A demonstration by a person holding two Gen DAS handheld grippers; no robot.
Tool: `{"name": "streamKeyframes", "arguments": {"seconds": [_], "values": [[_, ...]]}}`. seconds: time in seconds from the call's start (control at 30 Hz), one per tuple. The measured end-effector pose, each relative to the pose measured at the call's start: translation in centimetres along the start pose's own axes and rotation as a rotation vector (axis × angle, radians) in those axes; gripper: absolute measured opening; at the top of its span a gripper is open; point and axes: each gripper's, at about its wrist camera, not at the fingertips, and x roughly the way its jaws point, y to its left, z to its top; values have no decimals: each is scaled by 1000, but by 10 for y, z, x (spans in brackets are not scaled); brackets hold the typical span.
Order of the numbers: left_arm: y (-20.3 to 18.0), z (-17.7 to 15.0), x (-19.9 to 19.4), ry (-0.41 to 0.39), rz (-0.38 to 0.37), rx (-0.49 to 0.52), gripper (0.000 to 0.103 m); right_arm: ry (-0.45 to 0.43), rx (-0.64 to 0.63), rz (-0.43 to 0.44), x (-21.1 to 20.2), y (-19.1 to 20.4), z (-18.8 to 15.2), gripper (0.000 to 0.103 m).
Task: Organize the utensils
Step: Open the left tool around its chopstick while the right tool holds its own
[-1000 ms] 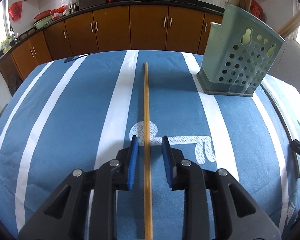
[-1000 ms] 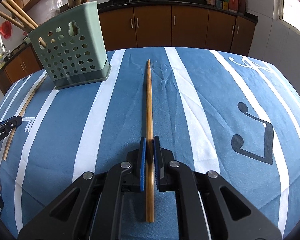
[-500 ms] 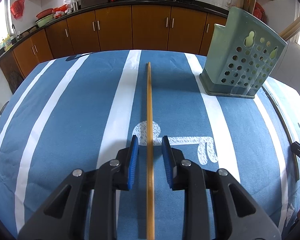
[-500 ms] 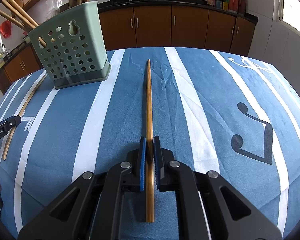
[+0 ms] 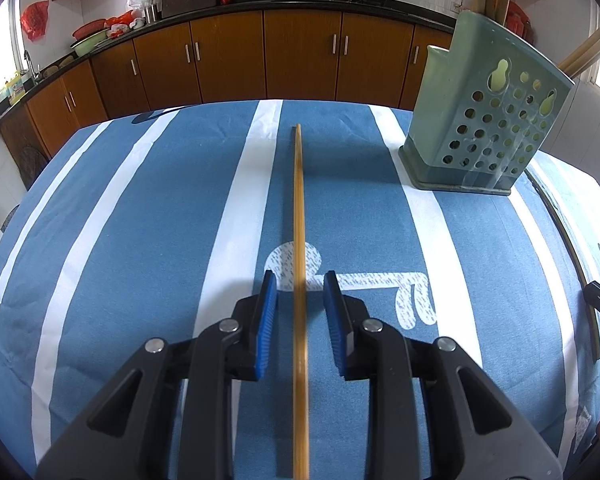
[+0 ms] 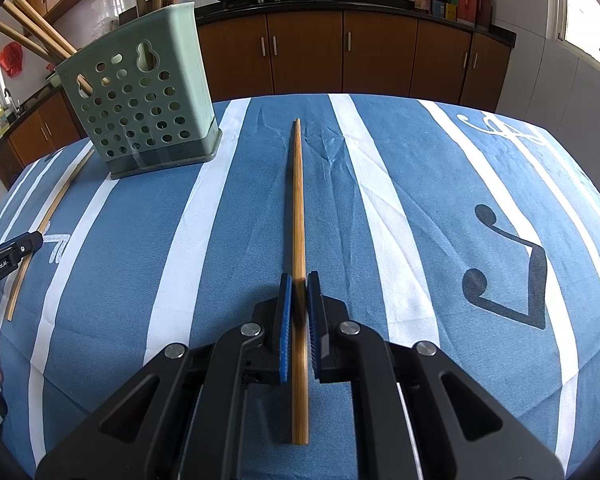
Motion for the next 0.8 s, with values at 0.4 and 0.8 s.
{"name": "streamKeyframes", "arguments": {"seconds": [0.4, 0.8], "values": [[0, 0, 0, 0, 0, 0, 27, 0, -1, -1, 0, 0, 0, 9], [0, -2, -2, -1, -1, 6, 26, 0, 14, 12, 0, -1, -1, 11]]}}
